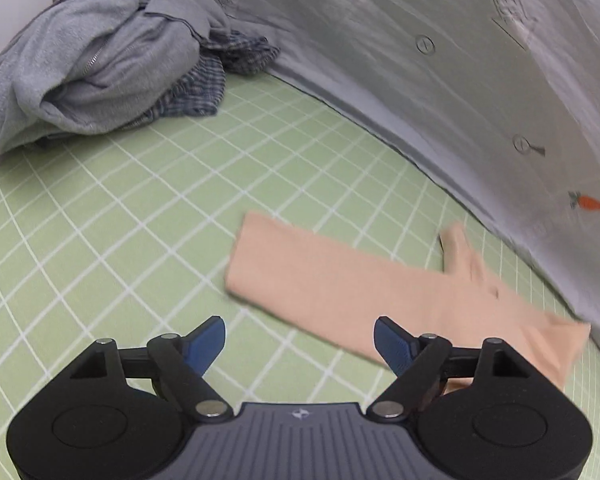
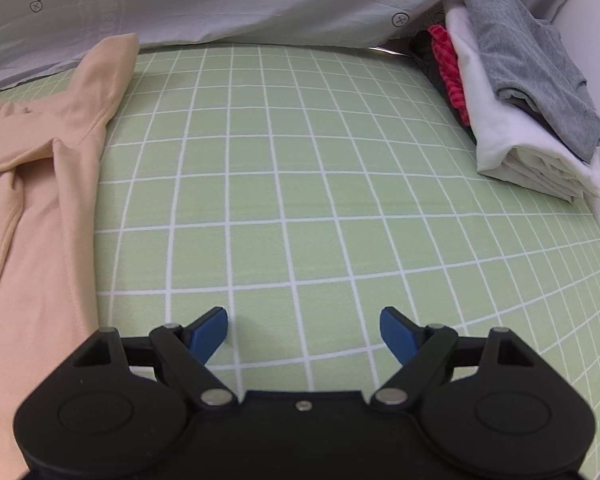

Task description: Fold clothes

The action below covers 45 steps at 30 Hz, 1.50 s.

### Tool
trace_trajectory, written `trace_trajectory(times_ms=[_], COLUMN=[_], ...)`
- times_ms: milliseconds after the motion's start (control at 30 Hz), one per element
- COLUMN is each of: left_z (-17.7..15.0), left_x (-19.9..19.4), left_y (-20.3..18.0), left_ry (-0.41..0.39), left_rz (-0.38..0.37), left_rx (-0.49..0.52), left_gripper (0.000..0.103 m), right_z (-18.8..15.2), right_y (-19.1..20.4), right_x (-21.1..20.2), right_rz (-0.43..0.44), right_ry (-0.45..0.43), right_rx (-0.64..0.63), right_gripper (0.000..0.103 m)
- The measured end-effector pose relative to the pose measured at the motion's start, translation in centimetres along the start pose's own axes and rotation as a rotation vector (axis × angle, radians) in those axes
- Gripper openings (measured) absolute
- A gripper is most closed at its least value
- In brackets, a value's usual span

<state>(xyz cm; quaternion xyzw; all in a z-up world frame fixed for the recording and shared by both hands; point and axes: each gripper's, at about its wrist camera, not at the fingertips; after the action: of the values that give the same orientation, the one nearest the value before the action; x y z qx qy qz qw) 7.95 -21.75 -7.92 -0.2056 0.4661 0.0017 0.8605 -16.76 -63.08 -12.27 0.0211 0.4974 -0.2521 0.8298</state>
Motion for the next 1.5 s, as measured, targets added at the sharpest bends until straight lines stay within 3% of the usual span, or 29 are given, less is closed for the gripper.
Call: trace_trajectory(times_ms=[233, 467, 833, 1200, 1400, 1467, 1500], left_z=[-6.6, -10.2, -11.2, -9.3, -7.7, -7.2, -7.0], left_x=[-2.4, -6.8, -11.4, -11.6, -11.8, -11.8, -11.7], left_y=[-1.6, -2.4, 1.1, 4.4, 6.4, 7.0, 7.3], left_ry=[0.086, 0.061, 0.055, 0.094, 0.098, 0.098, 0.098], left_rz=[-0.047, -0.055, -0.036, -0.058, -0.080, -0.087, -0.090], left_rx=[0.082, 0.227, 0.294, 0.357, 0.355, 0.349, 0.345], left_gripper=[0.084, 0.088, 0.089, 0.089, 0.089, 0.089, 0.089], right_z=[-1.2, -3.7, -7.0, -8.6, -8.5, -8.2, -8.1], right_y=[1.4, 2.1, 4.0, 4.8, 6.3, 6.7, 7.0], right_x=[-2.7, -4.9, -5.4, -6.3, -7.2, -7.4, -7.6], right_rz=[0.113, 0.185, 0.292, 0.223, 0.122, 0.102, 0.092], right_ry=[-0.063, -0.102, -0.031, -0.011, -0.022, -0.022, -0.022], right_rx=[-0.029, -0.036, 0.066, 0.221, 0.181, 0.159, 0.148], right_gripper=[0.085, 0.086, 0.086, 0.086, 0.077, 0.061, 0.035])
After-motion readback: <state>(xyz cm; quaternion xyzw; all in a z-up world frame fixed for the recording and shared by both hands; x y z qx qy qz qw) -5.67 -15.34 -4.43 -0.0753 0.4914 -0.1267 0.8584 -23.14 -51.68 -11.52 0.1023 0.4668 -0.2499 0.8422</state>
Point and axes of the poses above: each gripper's, at about its wrist camera, not at the fingertips, and x roughly the way its jaws point, y to its left, z to its top, and after that the axes turned 9 degrees about -x, right-handed
